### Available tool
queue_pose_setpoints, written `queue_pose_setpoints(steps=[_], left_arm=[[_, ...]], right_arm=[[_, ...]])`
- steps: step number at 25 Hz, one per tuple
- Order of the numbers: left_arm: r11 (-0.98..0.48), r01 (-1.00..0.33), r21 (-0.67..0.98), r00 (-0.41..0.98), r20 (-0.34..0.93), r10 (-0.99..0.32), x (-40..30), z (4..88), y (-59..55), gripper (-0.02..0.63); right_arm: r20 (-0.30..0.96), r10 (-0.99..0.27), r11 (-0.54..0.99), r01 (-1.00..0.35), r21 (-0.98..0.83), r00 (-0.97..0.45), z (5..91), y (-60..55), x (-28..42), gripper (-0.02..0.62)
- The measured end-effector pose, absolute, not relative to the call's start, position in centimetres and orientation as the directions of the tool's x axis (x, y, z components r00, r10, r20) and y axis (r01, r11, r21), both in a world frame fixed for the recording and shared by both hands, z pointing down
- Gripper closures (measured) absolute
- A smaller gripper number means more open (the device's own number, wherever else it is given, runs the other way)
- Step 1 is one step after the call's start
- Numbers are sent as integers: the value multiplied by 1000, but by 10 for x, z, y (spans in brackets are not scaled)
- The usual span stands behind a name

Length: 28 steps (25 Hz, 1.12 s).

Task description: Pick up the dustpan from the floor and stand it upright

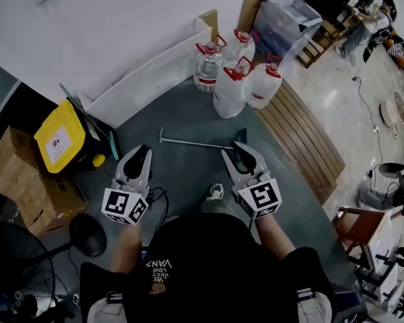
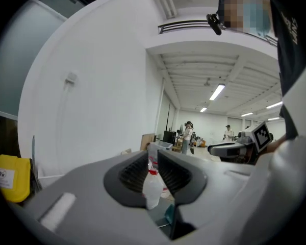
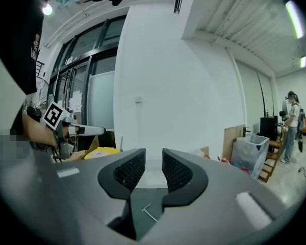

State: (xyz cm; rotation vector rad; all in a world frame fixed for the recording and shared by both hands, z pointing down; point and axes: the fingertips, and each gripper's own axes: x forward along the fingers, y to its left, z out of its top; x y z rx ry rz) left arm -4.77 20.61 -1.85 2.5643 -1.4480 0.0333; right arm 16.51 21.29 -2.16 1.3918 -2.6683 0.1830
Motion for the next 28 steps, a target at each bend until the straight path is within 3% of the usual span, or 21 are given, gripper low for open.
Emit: queue_pose_setpoints(steps=[11,21,28], left_arm=[[-478,-850,220,521,216,-826,-24,38,123,462],[-575,-759,305,649,295,-701,-52,96,42,437],[-608,-715,344,699,356,-620,-68,181,-8,434]], right_arm=[[257,-747,621,-782,-59,-613,34,133,186,497],[363,-787,523,-851,-39,-500,78,80,155,477],[463,-758,492,-869,-56,-459,164,38,129,462]])
